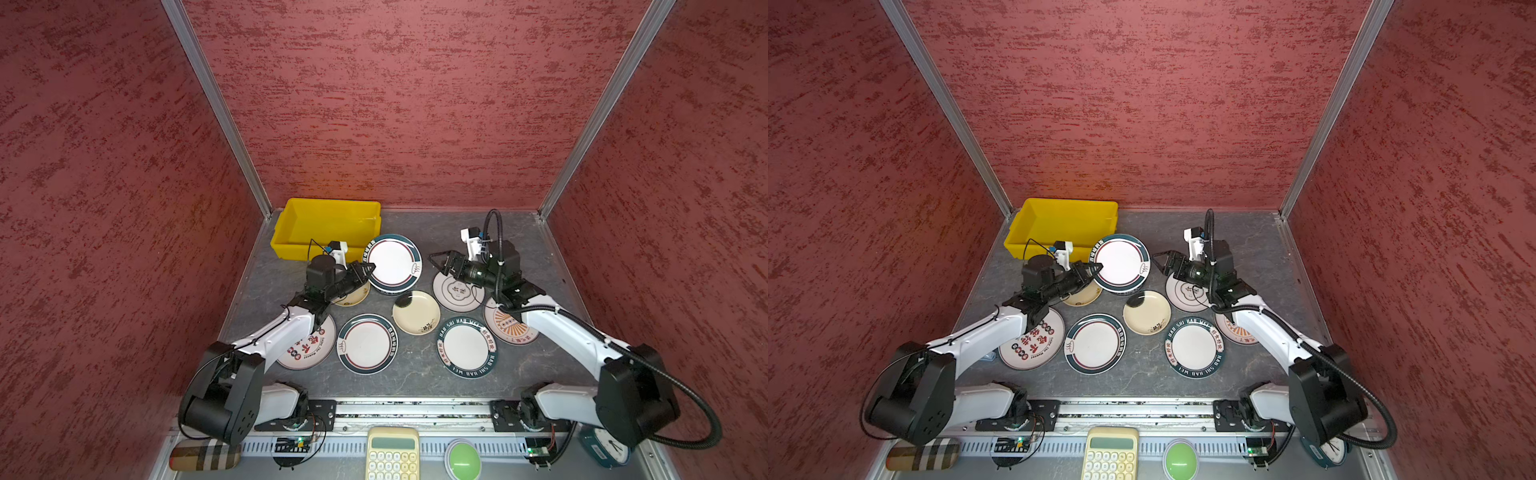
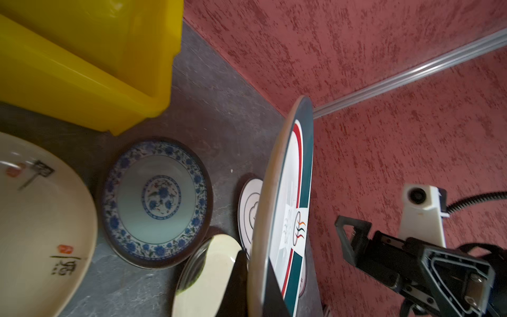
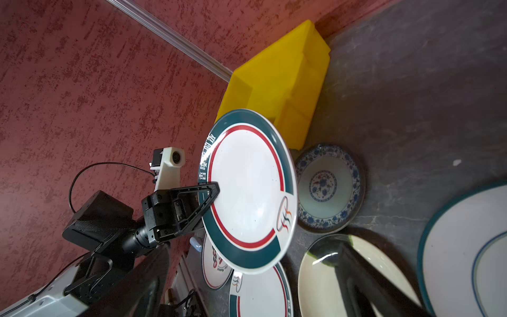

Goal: Place the plates into the plastic bin on the countertop
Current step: 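Carry the plate into the yellow bin with left gripper while right gripper withdraws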

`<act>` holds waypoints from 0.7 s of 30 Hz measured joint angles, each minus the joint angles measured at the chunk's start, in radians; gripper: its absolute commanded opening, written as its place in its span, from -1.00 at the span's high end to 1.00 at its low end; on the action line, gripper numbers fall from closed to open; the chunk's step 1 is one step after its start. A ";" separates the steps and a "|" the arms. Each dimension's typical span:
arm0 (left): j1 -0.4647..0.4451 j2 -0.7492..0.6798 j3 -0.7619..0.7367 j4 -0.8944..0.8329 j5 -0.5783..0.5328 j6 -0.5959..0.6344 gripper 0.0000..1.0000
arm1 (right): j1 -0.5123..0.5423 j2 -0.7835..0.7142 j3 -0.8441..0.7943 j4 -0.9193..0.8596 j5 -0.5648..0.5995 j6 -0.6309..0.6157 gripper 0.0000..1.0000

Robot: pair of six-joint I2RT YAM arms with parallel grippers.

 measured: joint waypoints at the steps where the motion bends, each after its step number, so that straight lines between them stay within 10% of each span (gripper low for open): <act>1: 0.018 -0.013 0.017 -0.025 -0.008 0.005 1.00 | 0.000 -0.010 0.013 -0.015 0.013 -0.013 -0.97; 21: 0.369 0.078 0.340 -0.327 -0.107 0.151 1.00 | 0.000 -0.118 0.049 -0.210 0.061 -0.108 -0.98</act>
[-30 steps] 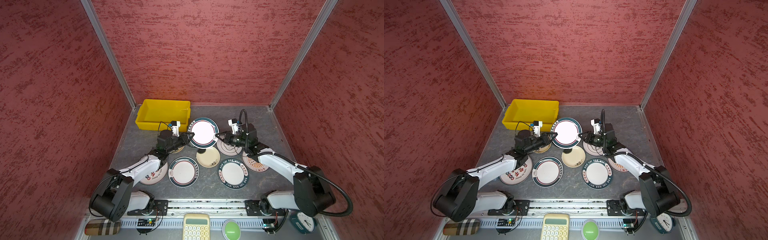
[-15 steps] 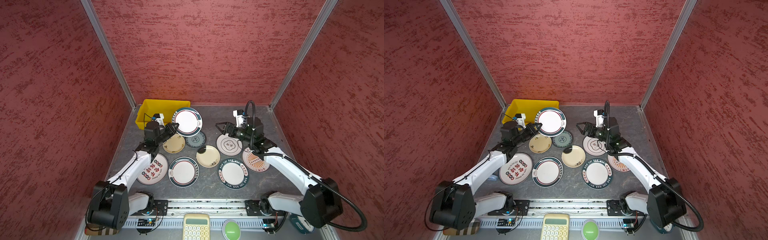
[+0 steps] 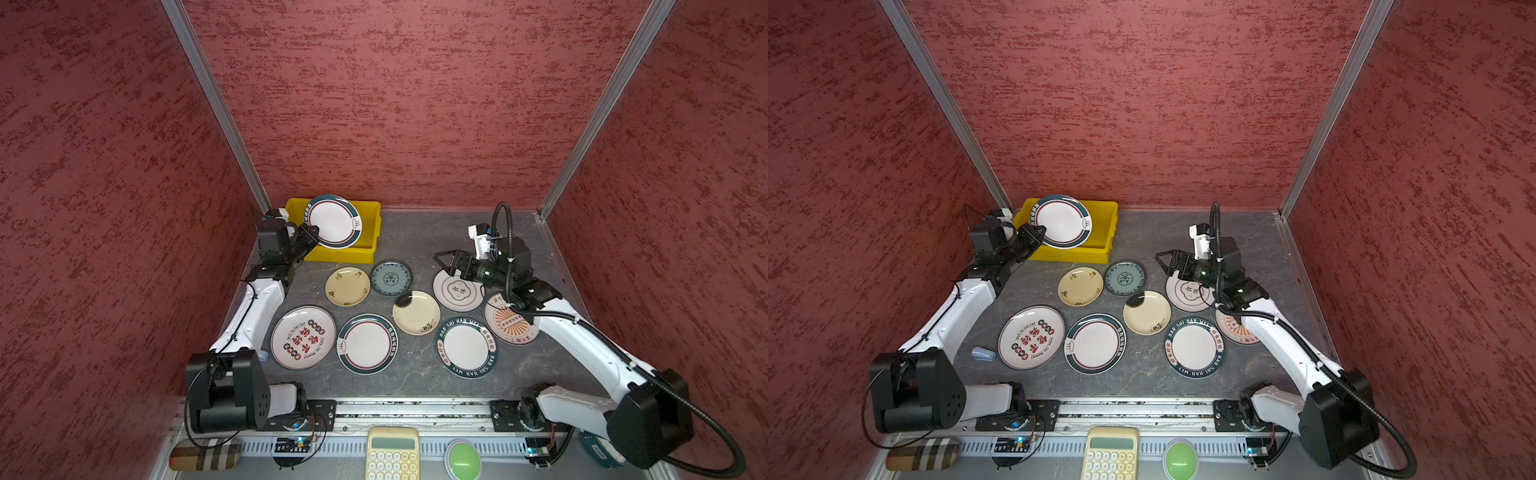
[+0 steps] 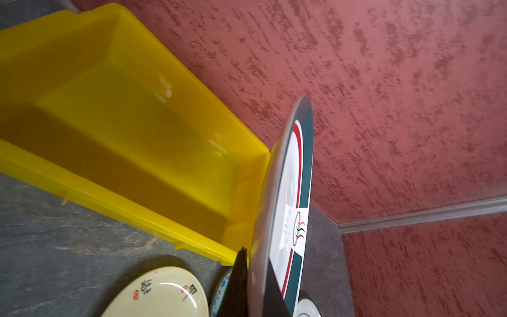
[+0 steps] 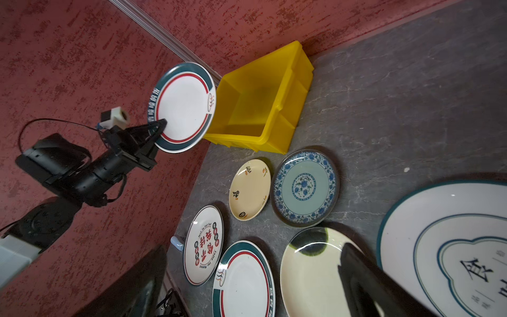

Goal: Place the plates into the plastic bin on the countertop
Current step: 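Carry the plate into the yellow bin with left gripper while right gripper withdraws, then release the plate in the bin and pull the left gripper back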

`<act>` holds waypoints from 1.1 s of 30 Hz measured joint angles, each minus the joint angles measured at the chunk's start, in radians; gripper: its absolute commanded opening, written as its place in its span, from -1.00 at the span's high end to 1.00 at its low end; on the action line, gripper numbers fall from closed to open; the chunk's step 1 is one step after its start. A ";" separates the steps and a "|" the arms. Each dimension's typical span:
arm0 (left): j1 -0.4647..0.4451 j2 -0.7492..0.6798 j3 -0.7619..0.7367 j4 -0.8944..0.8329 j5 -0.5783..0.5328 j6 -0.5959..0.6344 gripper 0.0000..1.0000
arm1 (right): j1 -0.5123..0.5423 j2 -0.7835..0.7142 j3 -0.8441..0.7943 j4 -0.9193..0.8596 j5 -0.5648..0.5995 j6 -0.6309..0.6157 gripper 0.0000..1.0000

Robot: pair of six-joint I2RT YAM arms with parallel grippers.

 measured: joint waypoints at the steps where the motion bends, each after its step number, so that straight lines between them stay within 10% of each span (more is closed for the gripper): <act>1: 0.010 0.022 0.000 -0.004 -0.007 0.005 1.00 | 0.000 -0.024 -0.008 -0.002 0.007 -0.002 -0.97; 33: -0.205 0.694 0.672 -0.417 -0.257 0.284 0.93 | 0.000 -0.232 -0.216 -0.053 0.155 0.046 -0.97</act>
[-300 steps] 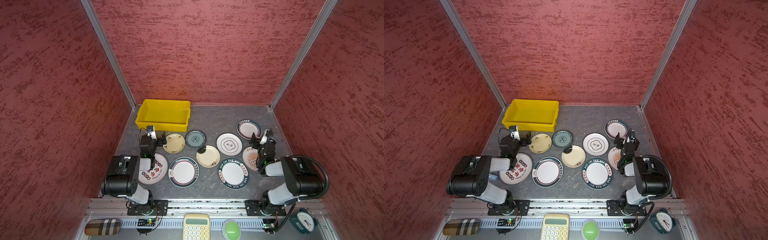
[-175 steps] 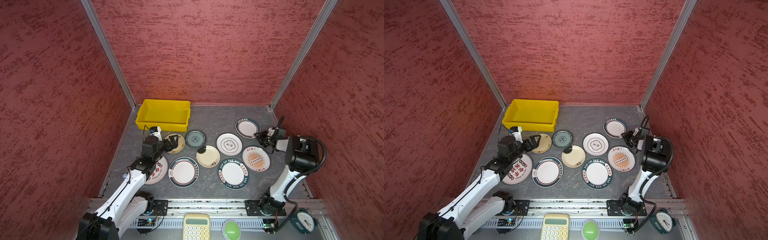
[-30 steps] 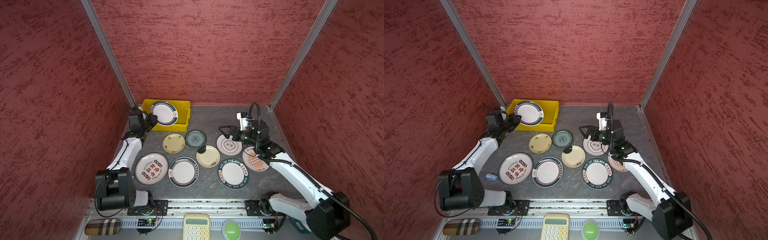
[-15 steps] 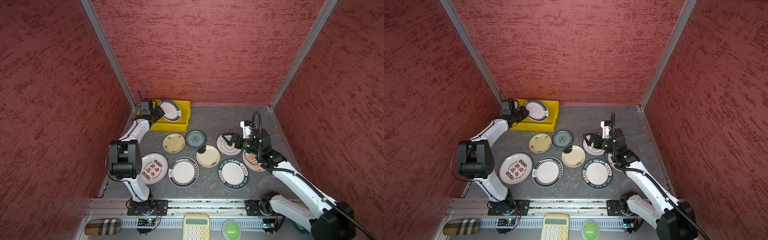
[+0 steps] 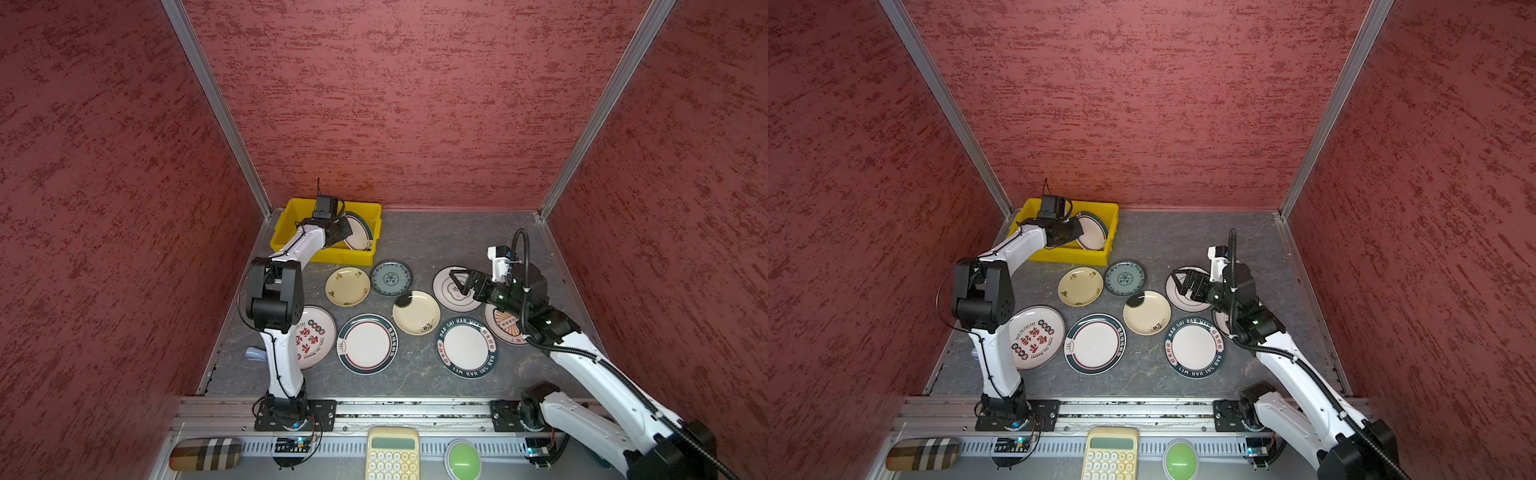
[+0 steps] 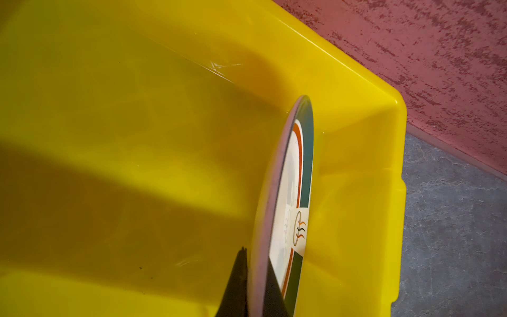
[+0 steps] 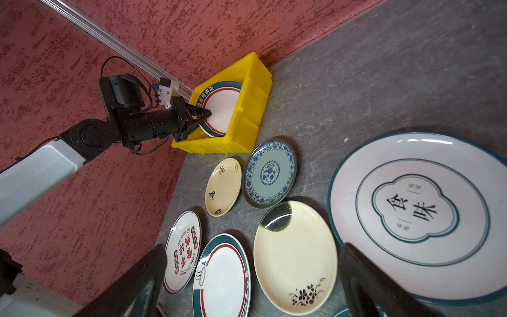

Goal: Place the plates into the plastic bin on the countertop
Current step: 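Release the plate in the bin and pull the left gripper back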

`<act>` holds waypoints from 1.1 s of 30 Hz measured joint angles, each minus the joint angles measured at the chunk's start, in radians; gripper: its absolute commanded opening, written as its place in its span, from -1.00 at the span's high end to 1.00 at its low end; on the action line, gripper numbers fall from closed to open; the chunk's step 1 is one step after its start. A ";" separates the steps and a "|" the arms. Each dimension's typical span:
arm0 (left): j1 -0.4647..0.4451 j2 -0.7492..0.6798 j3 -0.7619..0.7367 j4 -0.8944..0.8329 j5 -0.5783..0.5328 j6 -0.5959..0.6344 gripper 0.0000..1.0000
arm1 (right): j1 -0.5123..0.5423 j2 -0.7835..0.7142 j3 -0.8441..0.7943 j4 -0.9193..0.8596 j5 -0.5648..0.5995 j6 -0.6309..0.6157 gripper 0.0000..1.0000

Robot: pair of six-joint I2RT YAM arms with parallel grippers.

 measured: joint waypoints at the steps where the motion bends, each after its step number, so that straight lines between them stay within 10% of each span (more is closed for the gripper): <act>1: 0.000 0.014 0.019 -0.004 0.003 -0.001 0.87 | 0.000 0.000 0.000 -0.006 0.004 0.000 -0.97; 9: 0.010 0.040 0.050 -0.025 0.024 -0.003 0.37 | 0.000 0.000 -0.001 -0.039 0.037 -0.008 -0.98; 20: 0.010 0.045 0.049 -0.041 0.033 0.032 -0.99 | 0.000 0.080 0.013 -0.155 0.114 -0.022 -0.98; 33: -0.003 -0.070 -0.042 -0.010 0.035 0.026 -0.99 | -0.014 0.148 0.074 -0.233 0.121 -0.048 -0.98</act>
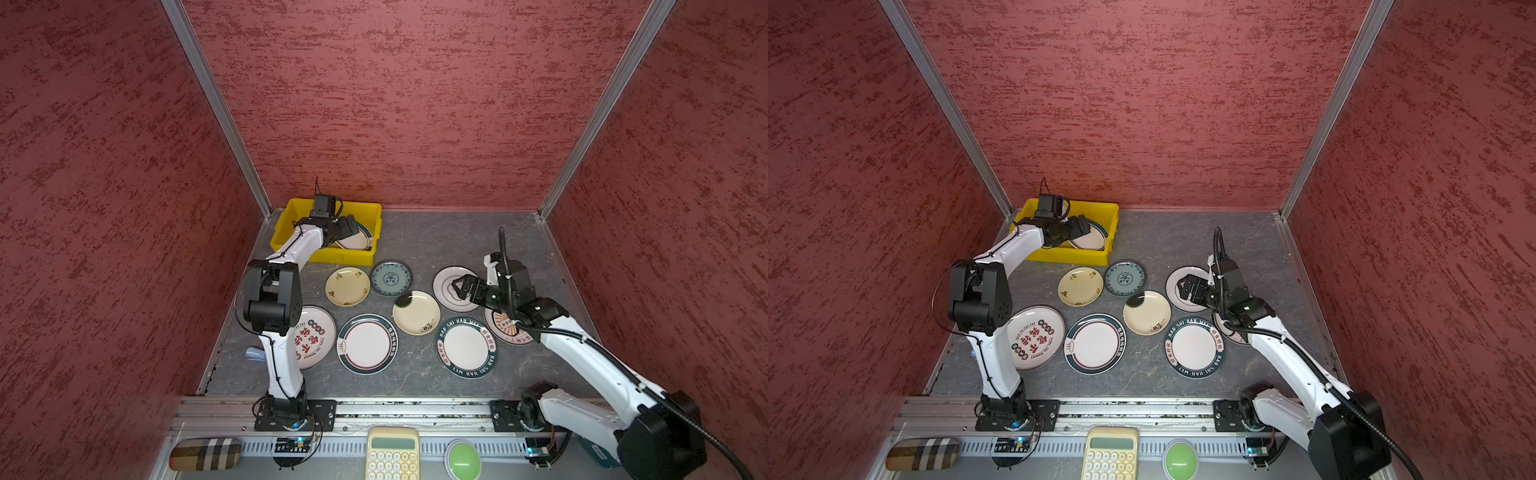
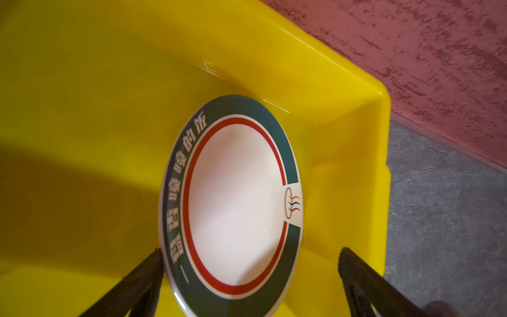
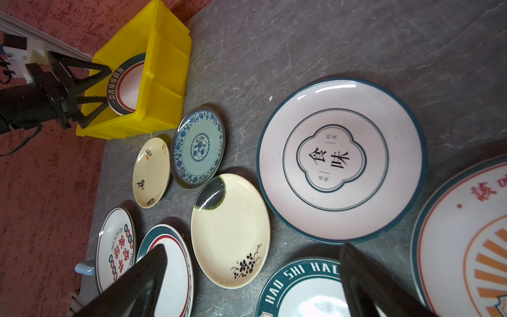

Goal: Place the plates into the plastic bin on the countertop
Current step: 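Release the plate in the bin and pull the left gripper back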

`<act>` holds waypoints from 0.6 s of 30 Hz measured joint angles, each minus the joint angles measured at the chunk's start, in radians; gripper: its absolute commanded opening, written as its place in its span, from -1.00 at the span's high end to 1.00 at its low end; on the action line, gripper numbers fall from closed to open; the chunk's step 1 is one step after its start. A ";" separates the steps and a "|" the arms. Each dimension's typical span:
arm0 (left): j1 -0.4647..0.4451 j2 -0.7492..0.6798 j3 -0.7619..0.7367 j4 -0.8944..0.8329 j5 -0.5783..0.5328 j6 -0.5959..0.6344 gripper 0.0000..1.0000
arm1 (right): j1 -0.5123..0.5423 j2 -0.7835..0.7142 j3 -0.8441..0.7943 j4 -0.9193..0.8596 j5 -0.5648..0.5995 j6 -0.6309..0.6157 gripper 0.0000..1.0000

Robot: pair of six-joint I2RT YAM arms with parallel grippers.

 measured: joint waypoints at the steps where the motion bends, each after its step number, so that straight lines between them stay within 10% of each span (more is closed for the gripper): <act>1: 0.000 -0.012 0.000 0.000 0.000 0.000 -0.99 | 0.000 0.005 0.004 0.000 -0.006 0.000 -0.98; 18: -0.004 -0.270 -0.232 0.052 -0.043 -0.010 -0.99 | -0.002 0.019 0.027 0.017 -0.088 0.006 -0.98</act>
